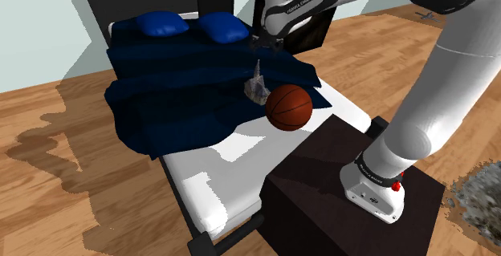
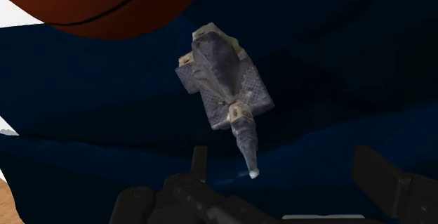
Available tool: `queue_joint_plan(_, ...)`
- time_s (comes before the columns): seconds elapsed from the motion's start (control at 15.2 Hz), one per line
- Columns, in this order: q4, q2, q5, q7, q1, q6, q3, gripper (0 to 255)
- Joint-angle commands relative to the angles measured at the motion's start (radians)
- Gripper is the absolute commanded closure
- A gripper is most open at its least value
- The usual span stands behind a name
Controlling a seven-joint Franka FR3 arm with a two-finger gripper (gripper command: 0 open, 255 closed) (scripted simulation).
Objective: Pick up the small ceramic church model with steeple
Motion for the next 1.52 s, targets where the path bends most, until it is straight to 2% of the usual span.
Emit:
queue_joint_plan(0.0, 0.063, 0.076, -0.017, 0.034, -0.001, 0.020, -0.016, 0)
queue_joint_plan(0.4, 0.275, 0.292, -0.035, 0.114, -0.001, 0.044, -0.065, 0)
queue_joint_plan(1.06, 0.280, 0.368, -0.046, 0.135, 0.004, 0.114, -0.076, 0)
queue_joint_plan(1.12, 0.278, 0.366, -0.047, 0.135, 0.004, 0.115, -0.076, 255)
queue_joint_plan(1.45, 0.279, 0.367, -0.046, 0.135, 0.004, 0.115, -0.076, 255)
